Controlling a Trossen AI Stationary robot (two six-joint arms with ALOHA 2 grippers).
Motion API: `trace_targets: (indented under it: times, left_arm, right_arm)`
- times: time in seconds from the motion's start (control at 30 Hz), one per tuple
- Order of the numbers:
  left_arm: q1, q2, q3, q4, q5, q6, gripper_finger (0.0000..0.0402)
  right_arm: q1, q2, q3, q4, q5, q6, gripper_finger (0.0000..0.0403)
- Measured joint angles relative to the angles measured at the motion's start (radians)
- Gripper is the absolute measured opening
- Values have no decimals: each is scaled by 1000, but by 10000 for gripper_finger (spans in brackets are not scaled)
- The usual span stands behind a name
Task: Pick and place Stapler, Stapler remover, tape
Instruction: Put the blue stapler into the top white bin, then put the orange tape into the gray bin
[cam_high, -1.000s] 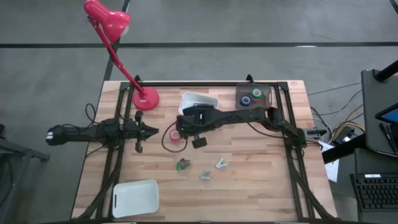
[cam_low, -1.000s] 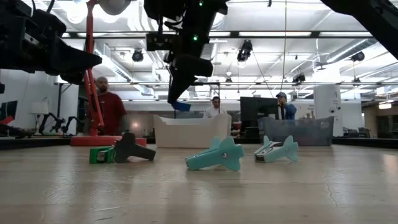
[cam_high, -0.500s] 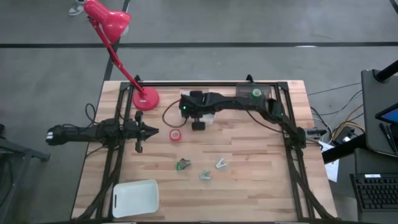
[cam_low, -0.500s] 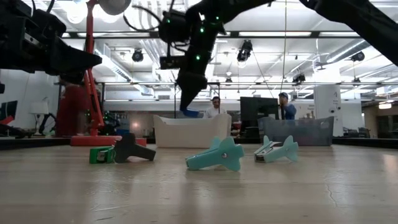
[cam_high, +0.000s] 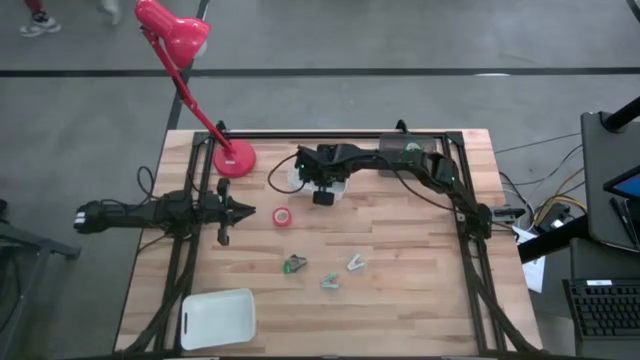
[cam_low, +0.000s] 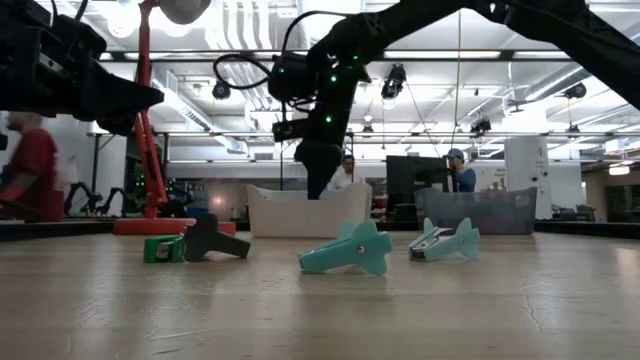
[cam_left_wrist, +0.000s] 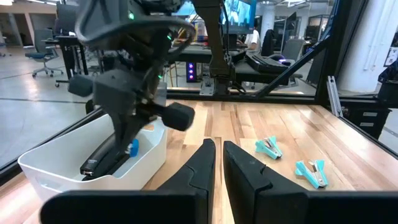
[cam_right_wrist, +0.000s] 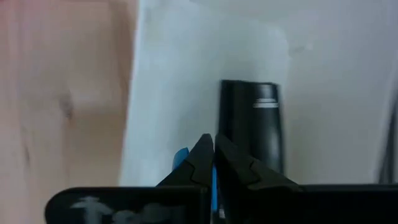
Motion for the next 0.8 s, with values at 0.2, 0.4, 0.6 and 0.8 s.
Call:
trace_targets:
  times: [0.2,0.4,0.6,0.8]
  left_arm:
    - [0,0,0,0,0,0,37]
    - [0,0,0,0,0,0,37]
    - [0,0,0,0,0,0,37]
    - [0,0,0,0,0,0,37]
  right_arm:
    - [-3,0,-17,16,3,27,8]
    - [0,0,8,15,0,46,27]
    - [0,0,26,10,-1,75,78]
    - [29,0,76,10,-207,68,111]
